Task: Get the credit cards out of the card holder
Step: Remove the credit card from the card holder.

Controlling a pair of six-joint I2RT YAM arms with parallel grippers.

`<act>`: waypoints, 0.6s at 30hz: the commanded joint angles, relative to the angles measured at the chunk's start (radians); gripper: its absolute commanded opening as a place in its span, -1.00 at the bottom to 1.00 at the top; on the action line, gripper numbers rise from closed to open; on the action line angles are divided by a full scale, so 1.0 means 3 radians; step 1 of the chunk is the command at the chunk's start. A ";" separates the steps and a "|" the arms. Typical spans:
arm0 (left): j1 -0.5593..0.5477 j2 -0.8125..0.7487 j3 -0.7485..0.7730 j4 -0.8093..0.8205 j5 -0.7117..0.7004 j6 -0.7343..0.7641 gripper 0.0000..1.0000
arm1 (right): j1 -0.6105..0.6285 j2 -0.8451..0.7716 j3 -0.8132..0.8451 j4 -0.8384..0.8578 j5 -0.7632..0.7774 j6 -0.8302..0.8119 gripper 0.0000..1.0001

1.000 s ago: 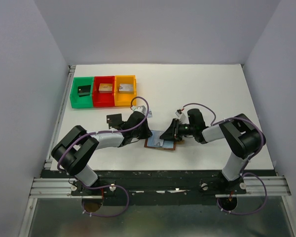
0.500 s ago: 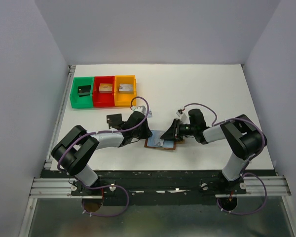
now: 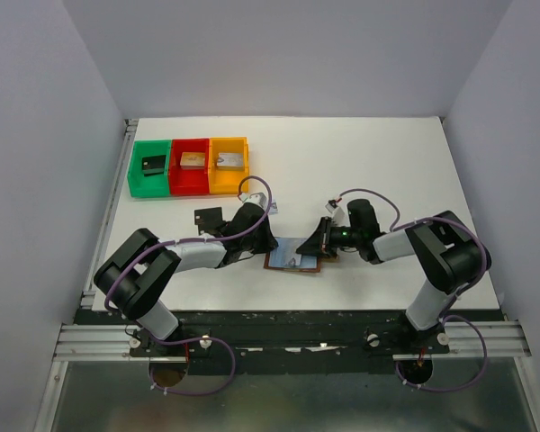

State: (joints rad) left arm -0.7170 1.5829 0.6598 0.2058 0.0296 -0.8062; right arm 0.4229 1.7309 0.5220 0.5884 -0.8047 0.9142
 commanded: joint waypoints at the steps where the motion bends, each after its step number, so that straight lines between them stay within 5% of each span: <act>1: -0.0003 0.0118 -0.0057 -0.0246 -0.0012 0.0008 -1.00 | -0.0029 -0.0084 -0.0053 0.0043 0.0029 -0.0056 -0.67; 18: -0.0028 0.0082 -0.0036 -0.0328 -0.0068 0.0095 -1.00 | -0.0111 -0.0125 -0.0129 0.0033 0.0029 -0.0087 -0.99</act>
State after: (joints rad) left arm -0.7174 1.5829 0.6598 0.2054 0.0296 -0.8082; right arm 0.4065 1.7222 0.5037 0.5888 -0.8047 0.9119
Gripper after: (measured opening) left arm 0.024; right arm 0.021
